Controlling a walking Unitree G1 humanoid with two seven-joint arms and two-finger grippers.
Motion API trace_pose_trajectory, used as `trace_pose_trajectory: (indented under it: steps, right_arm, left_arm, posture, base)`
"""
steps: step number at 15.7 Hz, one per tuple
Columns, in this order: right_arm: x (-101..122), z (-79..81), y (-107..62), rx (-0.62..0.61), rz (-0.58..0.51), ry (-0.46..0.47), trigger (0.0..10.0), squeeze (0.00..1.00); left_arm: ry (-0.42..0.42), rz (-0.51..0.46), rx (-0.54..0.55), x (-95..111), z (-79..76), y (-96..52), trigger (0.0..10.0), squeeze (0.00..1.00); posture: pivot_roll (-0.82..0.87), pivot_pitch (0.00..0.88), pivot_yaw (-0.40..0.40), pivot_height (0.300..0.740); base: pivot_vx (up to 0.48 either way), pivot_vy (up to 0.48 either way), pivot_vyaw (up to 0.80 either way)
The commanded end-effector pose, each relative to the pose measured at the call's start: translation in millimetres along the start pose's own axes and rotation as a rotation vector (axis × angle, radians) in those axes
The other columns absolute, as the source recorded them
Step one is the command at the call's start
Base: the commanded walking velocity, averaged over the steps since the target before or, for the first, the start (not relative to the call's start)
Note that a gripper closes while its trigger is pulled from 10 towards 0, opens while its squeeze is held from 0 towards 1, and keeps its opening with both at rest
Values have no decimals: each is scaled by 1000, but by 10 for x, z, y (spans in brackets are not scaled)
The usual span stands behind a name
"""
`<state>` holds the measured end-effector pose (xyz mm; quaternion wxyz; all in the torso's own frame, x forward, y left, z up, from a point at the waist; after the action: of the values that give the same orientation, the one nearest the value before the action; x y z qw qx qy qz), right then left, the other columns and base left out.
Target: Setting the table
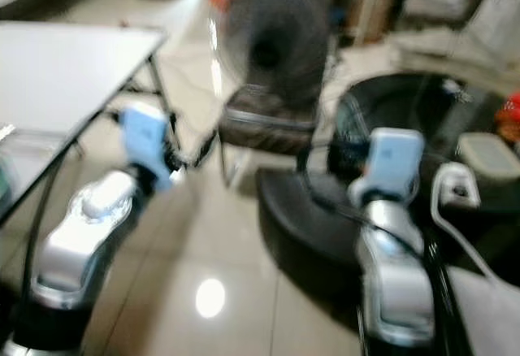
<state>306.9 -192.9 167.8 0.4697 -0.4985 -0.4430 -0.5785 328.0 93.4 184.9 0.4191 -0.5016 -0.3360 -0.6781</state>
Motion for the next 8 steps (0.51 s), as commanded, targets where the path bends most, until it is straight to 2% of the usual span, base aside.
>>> trace_pose_trajectory:
  steps: [1, 4, 6, 8]
  right_arm:
    - [-15, 130, 12, 41, 7, 4, 10000, 0]
    - [-137, 236, 52, 132, 65, -29, 10000, 0]
    - [-241, 327, 65, 202, 109, 6, 10000, 0]
    - [-425, 366, 83, 260, 172, -30, 10000, 0]
  left_arm:
    - [21, 4, 41, 17, 140, -32, 10000, 0]
    - [28, 32, 74, -43, 197, -49, 10000, 0]
    - [38, 66, 112, -123, 261, -74, 10000, 0]
    - [58, 99, 145, -202, 338, -149, 10000, 0]
  posture:
    - [-33, 32, 3, 740]
    - [-30, 34, 0, 740]
    - [-24, 37, -11, 740]
    - [2, 35, -40, 740]
  base:
    - [424, 0, -800]
    - [412, 0, 0]
    - [403, 0, 0]
    - [403, 0, 0]
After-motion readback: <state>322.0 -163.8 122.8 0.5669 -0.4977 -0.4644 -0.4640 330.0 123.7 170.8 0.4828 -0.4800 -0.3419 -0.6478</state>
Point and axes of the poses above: a point about 5 cm out from each wrist's last joint towards the gripper, its own y axis pointing out of the wrist towards the gripper, its own x axis along the axis of the wrist's last joint, z = x × y, the point moved 4 cm from there along y, pointing out of the wrist towards the gripper, and after that the axes turned 9 degrees about y, right-handed, at the moved point
